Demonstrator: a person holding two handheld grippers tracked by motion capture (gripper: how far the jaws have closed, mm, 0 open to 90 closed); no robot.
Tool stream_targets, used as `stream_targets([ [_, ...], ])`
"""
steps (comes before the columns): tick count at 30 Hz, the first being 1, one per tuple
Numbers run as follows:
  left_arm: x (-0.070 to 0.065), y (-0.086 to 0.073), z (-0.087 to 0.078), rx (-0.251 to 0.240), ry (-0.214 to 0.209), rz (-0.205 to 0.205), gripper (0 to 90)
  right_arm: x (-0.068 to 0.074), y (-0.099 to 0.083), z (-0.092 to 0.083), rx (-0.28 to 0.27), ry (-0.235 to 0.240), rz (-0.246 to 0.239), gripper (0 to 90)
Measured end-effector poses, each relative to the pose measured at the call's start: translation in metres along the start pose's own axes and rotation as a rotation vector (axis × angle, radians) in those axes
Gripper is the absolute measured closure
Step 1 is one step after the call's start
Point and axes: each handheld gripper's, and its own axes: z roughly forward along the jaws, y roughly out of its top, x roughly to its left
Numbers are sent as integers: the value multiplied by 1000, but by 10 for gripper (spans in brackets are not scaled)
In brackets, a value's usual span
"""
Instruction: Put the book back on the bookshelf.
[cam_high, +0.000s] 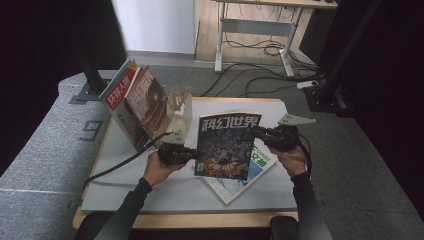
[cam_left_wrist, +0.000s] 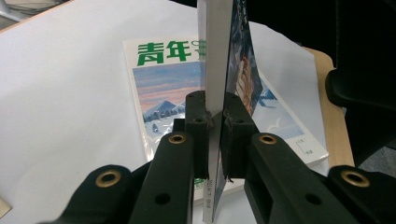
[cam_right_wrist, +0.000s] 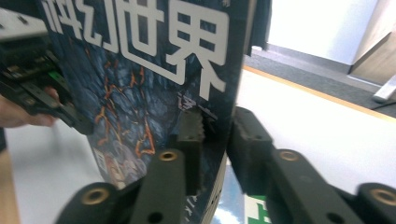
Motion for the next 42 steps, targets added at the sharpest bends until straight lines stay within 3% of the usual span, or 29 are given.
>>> stream_targets([
  [4,0,0,0,-6,5,7,831,3,2,0,-1,-25,-22,795],
  [9,-1,1,1,-53,41,39,833,6,8,-2,-38,-43,-51,804],
  [13,-5,2,3,-36,67,80,829,11,12,-4,-42,-48,-89,806],
  [18,-6,1,1,-24,60,79,815,11,10,-6,-55,-20,-91,801],
  [20,-8,3,-1,-25,65,97,800,13,10,-7,-55,-5,-102,793],
  [22,-9,8,-4,-57,53,92,777,13,10,-8,-55,4,-102,790],
  [26,-14,21,-4,-38,58,118,755,13,10,-9,-53,6,-103,786],
  [30,-16,31,-3,-21,66,110,727,13,9,-10,-55,7,-102,782],
  [33,-14,36,-3,-31,58,79,726,13,9,-10,-58,8,-99,776],
  [42,-18,62,-1,-25,54,78,712,13,8,-10,-58,4,-98,757],
])
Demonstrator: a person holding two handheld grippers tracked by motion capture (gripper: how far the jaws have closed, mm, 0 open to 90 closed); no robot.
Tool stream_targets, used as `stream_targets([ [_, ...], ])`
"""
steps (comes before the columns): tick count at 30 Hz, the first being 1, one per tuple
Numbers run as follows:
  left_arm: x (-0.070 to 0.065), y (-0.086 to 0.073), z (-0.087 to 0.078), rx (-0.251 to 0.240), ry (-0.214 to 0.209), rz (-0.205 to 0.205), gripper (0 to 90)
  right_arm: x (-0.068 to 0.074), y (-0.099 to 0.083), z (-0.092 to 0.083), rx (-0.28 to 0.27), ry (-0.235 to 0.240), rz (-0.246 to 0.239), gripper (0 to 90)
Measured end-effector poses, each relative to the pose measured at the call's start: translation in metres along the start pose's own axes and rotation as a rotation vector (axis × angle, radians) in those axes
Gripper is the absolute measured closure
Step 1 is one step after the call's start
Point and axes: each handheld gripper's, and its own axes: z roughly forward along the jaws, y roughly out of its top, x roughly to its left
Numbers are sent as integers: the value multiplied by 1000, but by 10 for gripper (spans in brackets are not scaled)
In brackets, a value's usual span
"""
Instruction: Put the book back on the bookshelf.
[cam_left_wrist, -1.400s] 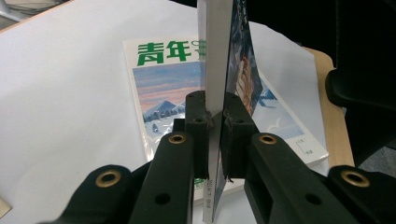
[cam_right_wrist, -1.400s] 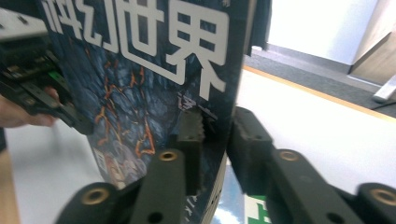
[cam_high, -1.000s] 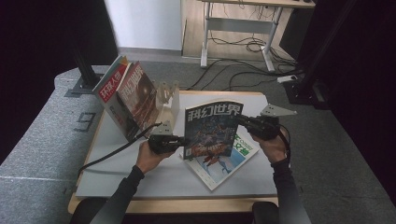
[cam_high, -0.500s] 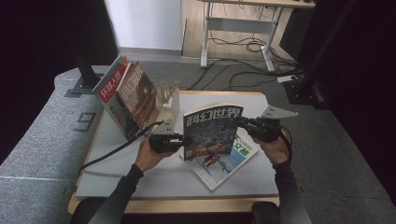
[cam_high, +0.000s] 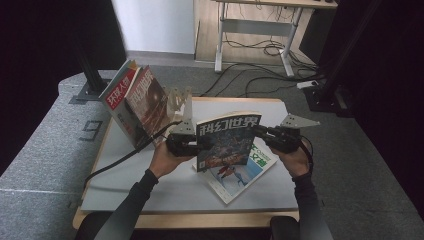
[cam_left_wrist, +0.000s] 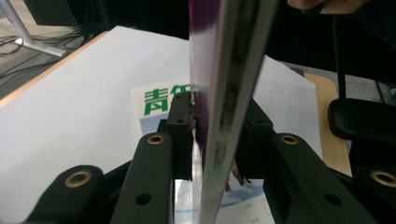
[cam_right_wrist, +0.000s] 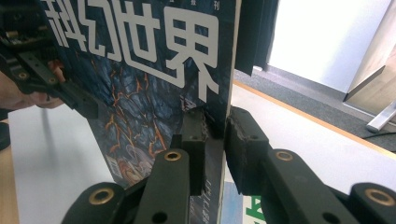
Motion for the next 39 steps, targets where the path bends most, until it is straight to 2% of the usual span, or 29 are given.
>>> stream_targets([
  [3,0,3,0,0,-4,2,787,0,0,0,1,-4,-3,744],
  [6,1,3,1,-4,9,0,810,0,-1,0,0,-5,-3,740],
  [11,2,3,1,-4,10,-2,820,0,-2,2,13,-17,-16,719],
  [15,0,2,1,-12,23,18,821,3,-6,6,64,-54,-51,670],
  [19,-2,0,1,-29,32,14,822,2,-13,8,83,-83,-62,609],
  [23,-2,0,1,-30,38,9,824,0,-18,6,81,-104,-52,575],
  [26,-4,-1,1,-34,49,15,826,-6,-28,3,85,-133,-26,521],
  [32,-3,-2,-1,-39,66,-2,828,-11,-49,5,141,-171,7,431],
  [39,-1,-4,-9,-48,104,-17,829,-11,-68,13,195,-220,12,306],
])
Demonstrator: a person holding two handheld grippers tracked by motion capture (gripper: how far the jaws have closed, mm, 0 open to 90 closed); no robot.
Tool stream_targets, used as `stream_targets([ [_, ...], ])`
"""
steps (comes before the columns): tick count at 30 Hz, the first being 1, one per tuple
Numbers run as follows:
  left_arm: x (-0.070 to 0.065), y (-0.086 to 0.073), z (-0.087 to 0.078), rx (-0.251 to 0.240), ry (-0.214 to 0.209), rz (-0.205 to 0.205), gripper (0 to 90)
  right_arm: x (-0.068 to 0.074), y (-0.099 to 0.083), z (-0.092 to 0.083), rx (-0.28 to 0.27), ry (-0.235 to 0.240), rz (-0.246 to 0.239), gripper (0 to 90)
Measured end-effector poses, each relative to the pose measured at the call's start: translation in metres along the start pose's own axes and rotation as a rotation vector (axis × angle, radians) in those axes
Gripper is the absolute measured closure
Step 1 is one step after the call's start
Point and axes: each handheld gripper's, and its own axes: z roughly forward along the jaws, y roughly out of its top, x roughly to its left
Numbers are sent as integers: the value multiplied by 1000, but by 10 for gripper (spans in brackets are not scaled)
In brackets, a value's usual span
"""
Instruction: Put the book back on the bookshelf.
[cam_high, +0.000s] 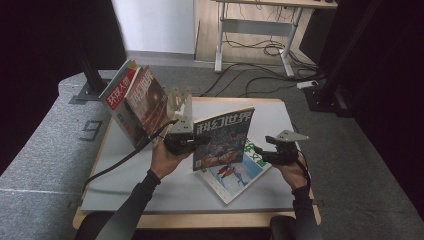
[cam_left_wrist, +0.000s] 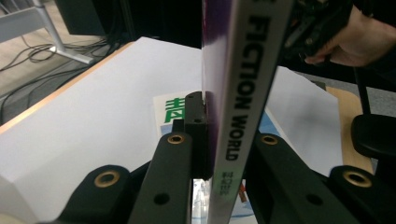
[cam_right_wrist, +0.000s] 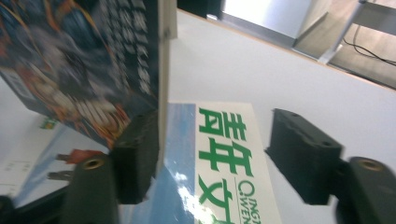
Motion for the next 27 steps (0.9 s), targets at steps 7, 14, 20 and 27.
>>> stream_targets([
  [7,0,1,-8,0,19,-9,830,3,-15,14,60,5,17,188],
  [14,3,1,-17,0,36,-22,830,9,-32,28,132,-36,26,94],
  [20,8,-1,-30,-1,61,-49,831,10,-44,35,163,-31,31,51],
  [27,13,-6,-46,-14,94,-75,830,10,-53,41,188,-42,47,0],
])
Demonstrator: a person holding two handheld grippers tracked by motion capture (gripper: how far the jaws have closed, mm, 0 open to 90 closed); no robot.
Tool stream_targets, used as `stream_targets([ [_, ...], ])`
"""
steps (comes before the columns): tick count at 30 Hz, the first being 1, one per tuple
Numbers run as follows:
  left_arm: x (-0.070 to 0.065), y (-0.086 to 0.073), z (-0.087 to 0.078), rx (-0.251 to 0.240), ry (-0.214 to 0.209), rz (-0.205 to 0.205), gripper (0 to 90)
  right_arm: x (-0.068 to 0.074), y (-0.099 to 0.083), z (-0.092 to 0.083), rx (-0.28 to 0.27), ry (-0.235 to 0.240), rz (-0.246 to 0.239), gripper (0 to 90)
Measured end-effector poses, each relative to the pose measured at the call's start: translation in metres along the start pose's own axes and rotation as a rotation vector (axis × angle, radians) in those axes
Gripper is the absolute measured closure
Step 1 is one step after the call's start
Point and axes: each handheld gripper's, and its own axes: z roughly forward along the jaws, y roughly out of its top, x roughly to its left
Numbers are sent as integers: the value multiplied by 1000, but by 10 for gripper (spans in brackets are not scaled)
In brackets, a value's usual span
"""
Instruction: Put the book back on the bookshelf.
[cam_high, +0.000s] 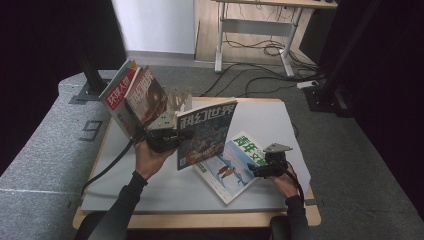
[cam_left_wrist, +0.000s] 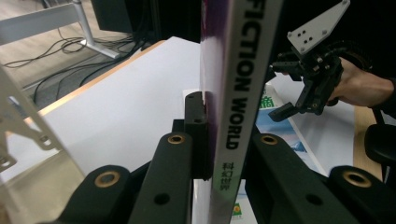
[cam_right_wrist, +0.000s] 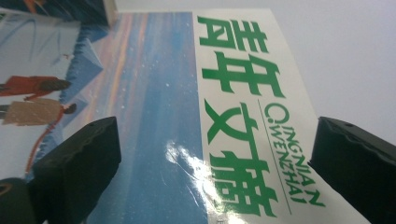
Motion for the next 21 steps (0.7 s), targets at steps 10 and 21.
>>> stream_targets([
  [10,7,-5,-23,-1,76,-23,830,-1,-9,7,18,-5,32,0],
  [21,17,-13,-46,0,179,-53,830,-1,-15,8,-34,-10,40,0],
])
